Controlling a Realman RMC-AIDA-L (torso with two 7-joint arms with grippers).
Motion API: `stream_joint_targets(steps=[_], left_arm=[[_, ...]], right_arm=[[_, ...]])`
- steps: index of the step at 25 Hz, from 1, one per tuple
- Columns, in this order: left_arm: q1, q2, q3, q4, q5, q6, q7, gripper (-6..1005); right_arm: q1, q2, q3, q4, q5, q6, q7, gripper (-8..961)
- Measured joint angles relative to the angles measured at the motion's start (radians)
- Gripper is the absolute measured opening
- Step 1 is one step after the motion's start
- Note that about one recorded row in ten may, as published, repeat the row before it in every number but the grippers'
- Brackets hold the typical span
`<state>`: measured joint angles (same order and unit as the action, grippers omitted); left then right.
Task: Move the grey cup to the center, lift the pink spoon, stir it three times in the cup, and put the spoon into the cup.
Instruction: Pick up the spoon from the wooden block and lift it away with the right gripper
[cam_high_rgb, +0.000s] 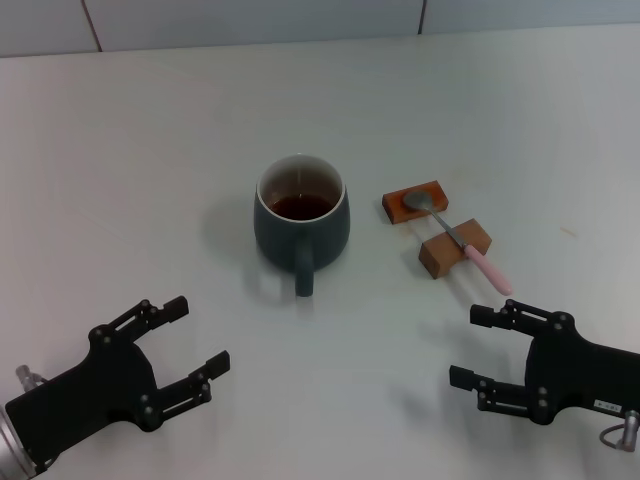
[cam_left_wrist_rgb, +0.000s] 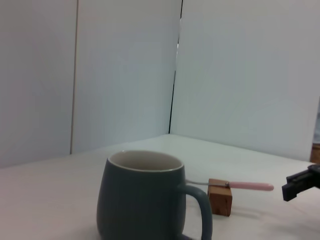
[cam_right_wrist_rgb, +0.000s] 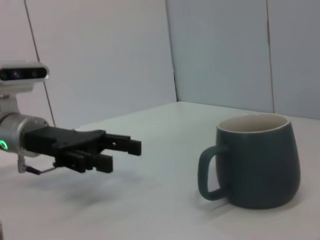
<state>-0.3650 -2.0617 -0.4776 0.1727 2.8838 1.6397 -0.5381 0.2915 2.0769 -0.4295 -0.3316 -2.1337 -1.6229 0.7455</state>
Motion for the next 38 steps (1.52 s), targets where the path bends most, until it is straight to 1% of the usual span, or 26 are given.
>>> stream_joint_targets(steps=[4, 7, 8, 9, 11, 12, 13, 14, 15, 17, 18, 19, 22, 23, 24, 26, 28, 29, 33, 38], left_arm=[[0.000, 0.000, 0.002, -0.001, 0.000, -0.007, 0.000, 813], [0.005, 0.000, 0.002, -0.001, 0.000, -0.012, 0.000, 813], [0.005, 0.000, 0.002, -0.001, 0.000, -0.012, 0.000, 813], [0.007, 0.000, 0.000, -0.001, 0.000, -0.012, 0.000, 813], [0.007, 0.000, -0.002, -0.001, 0.000, -0.012, 0.000, 813], [0.007, 0.000, -0.002, -0.001, 0.000, -0.012, 0.000, 813], [0.006, 0.000, -0.004, -0.001, 0.000, -0.009, 0.000, 812], [0.006, 0.000, -0.004, -0.001, 0.000, -0.009, 0.000, 812], [0.006, 0.000, -0.005, -0.002, 0.000, -0.008, 0.000, 812], [0.005, 0.000, -0.007, -0.002, 0.000, -0.007, 0.000, 812], [0.004, 0.000, -0.007, -0.002, 0.000, -0.007, 0.000, 812], [0.003, 0.000, -0.007, -0.002, 0.000, -0.006, 0.000, 812], [0.001, 0.000, -0.007, -0.002, 0.000, -0.002, 0.000, 812], [0.001, 0.001, -0.007, -0.002, -0.001, -0.001, 0.000, 812], [0.001, 0.001, -0.007, -0.002, -0.001, -0.001, 0.000, 812], [-0.001, 0.002, -0.007, -0.002, -0.002, 0.000, 0.000, 812], [-0.001, 0.003, -0.013, -0.002, -0.003, 0.004, 0.000, 812], [-0.002, 0.004, -0.017, -0.003, -0.003, 0.005, 0.000, 812], [-0.002, 0.006, -0.031, -0.002, -0.003, 0.009, 0.000, 812], [-0.001, 0.010, -0.033, -0.002, -0.006, 0.013, 0.000, 812]], right_arm=[[0.000, 0.000, 0.007, 0.018, 0.000, -0.025, 0.008, 775], [-0.001, -0.001, 0.050, 0.029, 0.000, -0.091, 0.060, 775], [-0.001, -0.002, 0.100, 0.033, 0.001, -0.151, 0.140, 775], [-0.001, -0.002, 0.100, 0.033, 0.001, -0.151, 0.140, 775], [-0.001, -0.005, 0.147, 0.034, 0.001, -0.206, 0.253, 774], [0.001, -0.008, 0.170, 0.034, 0.001, -0.231, 0.333, 774], [0.007, -0.016, 0.225, 0.040, 0.002, -0.266, 0.503, 774], [0.007, -0.016, 0.225, 0.040, 0.002, -0.266, 0.503, 774], [0.009, -0.019, 0.255, 0.046, 0.002, -0.273, 0.594, 774], [0.011, -0.021, 0.305, 0.059, 0.002, -0.272, 0.758, 774], [0.008, -0.019, 0.346, 0.069, 0.003, -0.262, 0.899, 774], [0.008, -0.019, 0.346, 0.069, 0.003, -0.262, 0.899, 774], [-0.003, -0.014, 0.382, 0.097, 0.003, -0.235, 1.065, 774], [-0.015, -0.013, 0.393, 0.122, 0.003, -0.208, 1.153, 775], [-0.015, -0.013, 0.393, 0.122, 0.003, -0.208, 1.153, 775], [-0.032, -0.011, 0.401, 0.137, 0.003, -0.180, 1.217, 775], [-0.063, -0.003, 0.421, 0.150, 0.003, -0.147, 1.287, 775], [-0.063, -0.003, 0.421, 0.150, 0.003, -0.147, 1.287, 775], [-0.113, 0.000, 0.464, 0.176, 0.003, -0.107, 1.317, 774], [-0.132, 0.002, 0.470, 0.195, 0.002, -0.060, 1.314, 764]])
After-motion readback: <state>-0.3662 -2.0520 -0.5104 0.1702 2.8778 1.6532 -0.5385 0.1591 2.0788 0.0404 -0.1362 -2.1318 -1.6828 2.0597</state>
